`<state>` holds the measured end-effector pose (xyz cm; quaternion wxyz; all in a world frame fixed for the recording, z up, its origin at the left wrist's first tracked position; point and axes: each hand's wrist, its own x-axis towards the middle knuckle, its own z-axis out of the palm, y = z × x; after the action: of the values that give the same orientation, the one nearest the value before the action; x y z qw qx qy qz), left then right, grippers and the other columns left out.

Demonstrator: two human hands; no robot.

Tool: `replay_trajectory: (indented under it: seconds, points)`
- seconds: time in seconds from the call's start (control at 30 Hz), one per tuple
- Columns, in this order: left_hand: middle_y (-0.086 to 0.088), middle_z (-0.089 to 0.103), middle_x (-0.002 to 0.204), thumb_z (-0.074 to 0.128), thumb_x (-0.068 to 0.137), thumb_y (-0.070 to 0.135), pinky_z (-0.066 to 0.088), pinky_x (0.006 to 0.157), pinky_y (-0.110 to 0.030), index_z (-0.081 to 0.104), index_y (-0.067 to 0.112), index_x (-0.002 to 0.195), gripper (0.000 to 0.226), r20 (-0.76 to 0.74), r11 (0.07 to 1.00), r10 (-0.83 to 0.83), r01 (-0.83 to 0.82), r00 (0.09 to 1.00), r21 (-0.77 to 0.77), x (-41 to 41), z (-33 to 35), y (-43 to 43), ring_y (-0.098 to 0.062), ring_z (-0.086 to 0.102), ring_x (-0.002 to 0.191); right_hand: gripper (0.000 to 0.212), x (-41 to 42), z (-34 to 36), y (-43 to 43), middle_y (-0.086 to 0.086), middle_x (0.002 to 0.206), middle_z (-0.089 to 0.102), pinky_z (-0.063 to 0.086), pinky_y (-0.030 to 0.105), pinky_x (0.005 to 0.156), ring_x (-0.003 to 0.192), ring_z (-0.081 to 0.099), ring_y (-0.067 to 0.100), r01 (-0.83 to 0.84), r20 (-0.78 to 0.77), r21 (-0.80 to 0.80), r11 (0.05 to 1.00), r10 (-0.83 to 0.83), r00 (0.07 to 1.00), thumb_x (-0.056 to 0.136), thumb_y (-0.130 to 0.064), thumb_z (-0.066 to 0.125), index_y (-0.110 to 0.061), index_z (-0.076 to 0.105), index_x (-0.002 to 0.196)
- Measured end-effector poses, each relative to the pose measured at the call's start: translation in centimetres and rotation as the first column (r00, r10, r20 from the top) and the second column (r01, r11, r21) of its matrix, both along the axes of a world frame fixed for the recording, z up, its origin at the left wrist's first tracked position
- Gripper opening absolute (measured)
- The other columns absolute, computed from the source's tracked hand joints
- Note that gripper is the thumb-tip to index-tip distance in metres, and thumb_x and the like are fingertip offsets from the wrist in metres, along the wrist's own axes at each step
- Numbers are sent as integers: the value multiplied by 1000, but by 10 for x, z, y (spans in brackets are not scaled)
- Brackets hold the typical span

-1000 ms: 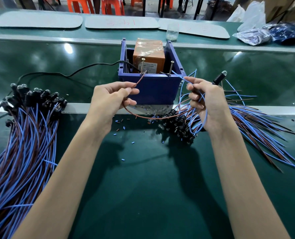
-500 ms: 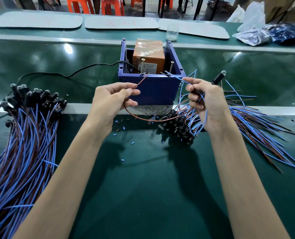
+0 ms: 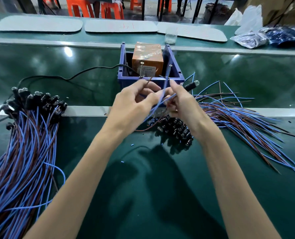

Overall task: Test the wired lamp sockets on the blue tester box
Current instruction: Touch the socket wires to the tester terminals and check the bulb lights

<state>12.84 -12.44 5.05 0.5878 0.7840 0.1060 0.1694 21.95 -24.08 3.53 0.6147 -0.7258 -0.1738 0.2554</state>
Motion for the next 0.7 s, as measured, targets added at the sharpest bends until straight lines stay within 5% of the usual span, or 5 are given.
replay_trajectory:
  seconds: [0.1, 0.2, 0.4, 0.53, 0.7]
  points:
    - [12, 71, 80, 56, 91, 33, 41, 58, -7, 65, 25, 87, 13, -64, 990, -137, 135, 989, -29, -3, 5, 6, 0, 61, 67, 28, -4, 0, 1, -3, 58, 51, 39, 16, 55, 49, 45, 7, -17, -3, 143, 990, 17, 1000, 101, -19, 44, 0, 56, 84]
    - [7, 71, 85, 54, 95, 30, 41, 57, -6, 65, 24, 88, 14, -115, 989, -138, 143, 984, 39, -4, 5, 11, -3, 61, 70, 16, -3, 2, -4, -1, 62, 59, 39, 15, 45, 45, 48, 5, -37, 110, 127, 991, 23, 994, 96, -12, 55, -11, 57, 80]
    - [8, 71, 96, 62, 89, 33, 50, 82, -20, 66, 27, 101, 14, -225, 949, -168, 219, 960, 225, -7, 5, 19, -8, 65, 87, 16, -2, 4, -17, -2, 57, 61, 54, 19, 59, 55, 62, 7, -113, 176, 112, 987, 92, 980, 83, -6, 72, -7, 57, 77]
    - [34, 61, 103, 49, 77, 75, 36, 87, -4, 50, 38, 131, 65, -368, 860, -240, 373, 898, 350, -15, 13, 29, 22, 49, 98, 15, -4, 8, -22, 7, 80, 71, 57, 27, 83, 76, 69, 12, -166, 210, 75, 983, 148, 966, 89, -11, 66, 3, 69, 90]
    - [21, 55, 124, 34, 75, 77, 33, 104, -16, 48, 44, 130, 65, -142, 908, -237, 271, 961, 318, -14, 15, 24, 10, 46, 117, 25, -13, 20, -25, 10, 79, 59, 45, 19, 65, 72, 56, 15, -300, 241, 44, 953, 281, 929, 93, -29, 51, -6, 62, 91]
